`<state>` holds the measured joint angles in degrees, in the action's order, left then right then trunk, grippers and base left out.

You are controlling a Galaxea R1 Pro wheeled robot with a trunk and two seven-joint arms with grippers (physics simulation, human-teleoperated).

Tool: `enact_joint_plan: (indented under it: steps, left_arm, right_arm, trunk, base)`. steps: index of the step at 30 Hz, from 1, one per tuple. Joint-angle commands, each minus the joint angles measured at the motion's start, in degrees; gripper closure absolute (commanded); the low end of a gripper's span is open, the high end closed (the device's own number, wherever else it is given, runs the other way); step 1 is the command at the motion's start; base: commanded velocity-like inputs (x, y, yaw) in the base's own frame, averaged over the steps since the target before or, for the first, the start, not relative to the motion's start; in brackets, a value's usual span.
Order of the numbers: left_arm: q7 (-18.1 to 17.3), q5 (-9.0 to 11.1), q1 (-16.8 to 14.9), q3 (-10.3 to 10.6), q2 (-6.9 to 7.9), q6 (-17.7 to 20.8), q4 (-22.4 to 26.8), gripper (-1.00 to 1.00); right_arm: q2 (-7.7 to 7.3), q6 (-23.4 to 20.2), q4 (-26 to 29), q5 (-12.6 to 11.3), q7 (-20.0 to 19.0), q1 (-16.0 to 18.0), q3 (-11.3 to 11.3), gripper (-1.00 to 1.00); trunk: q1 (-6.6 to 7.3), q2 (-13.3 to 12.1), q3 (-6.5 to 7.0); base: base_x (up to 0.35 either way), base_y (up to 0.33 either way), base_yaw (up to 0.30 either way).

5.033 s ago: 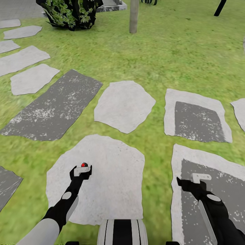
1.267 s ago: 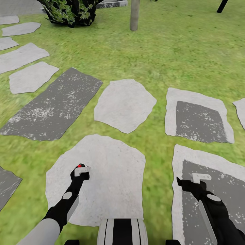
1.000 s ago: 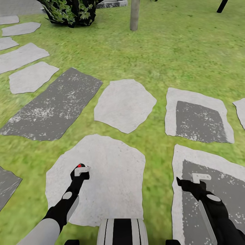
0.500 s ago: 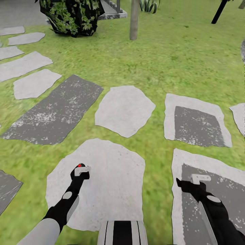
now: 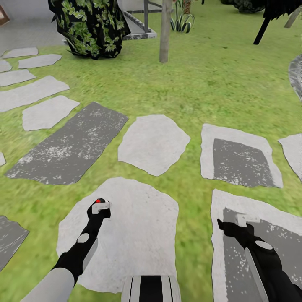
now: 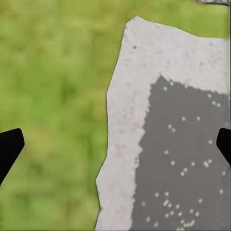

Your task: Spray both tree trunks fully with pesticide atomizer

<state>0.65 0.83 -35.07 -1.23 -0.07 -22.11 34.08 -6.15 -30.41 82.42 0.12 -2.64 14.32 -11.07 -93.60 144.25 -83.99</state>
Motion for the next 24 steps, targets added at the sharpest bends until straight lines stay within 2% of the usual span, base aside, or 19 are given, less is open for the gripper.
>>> enact_joint_plan:
  steps: [1,4,9,18,21,24]
  left_arm:
    - [0.0,0.0,0.0,0.0,0.09,0.0,0.1,1.00]
    - [0.2,0.0,0.0,-0.1,0.20,0.3,0.3,1.00]
    - [0.2,0.0,0.0,-0.1,0.23,3.6,0.4,1.00]
    - [0.3,-0.1,0.0,-0.1,0.25,5.1,1.9,1.00]
    - [0.2,-0.1,0.0,-0.1,0.25,9.1,2.0,1.00]
    - [0.2,-0.1,0.0,-0.1,0.25,10.9,2.0,1.00]
  right_arm:
    - [0.00,0.0,0.0,0.0,0.0,0.0,0.0,-1.00]
    - [0.00,0.7,0.0,0.3,0.0,0.0,0.0,-1.00]
    - [-0.05,4.3,0.0,0.6,0.0,0.0,-0.1,-1.00]
    - [0.04,4.9,-0.1,0.5,0.0,0.0,0.0,-1.00]
    - [0.08,4.9,-0.2,0.3,0.0,0.0,0.1,-1.00]
    - [0.08,4.9,-0.2,0.3,0.1,0.0,0.1,-1.00]
  trunk:
    - [0.02,0.0,0.23]
    - [0.10,-0.1,0.89]
    - [0.23,-0.1,2.00]
    - [0.46,-0.2,4.00]
    - [0.54,-0.3,4.66]
    - [0.62,-0.3,5.32]
  base:
    - [0.000,0.000,0.000]
    - [0.000,0.000,0.000]
    - [0.000,0.000,0.000]
    - [0.000,0.000,0.000]
    - [0.000,0.000,0.000]
    - [0.000,0.000,0.000]
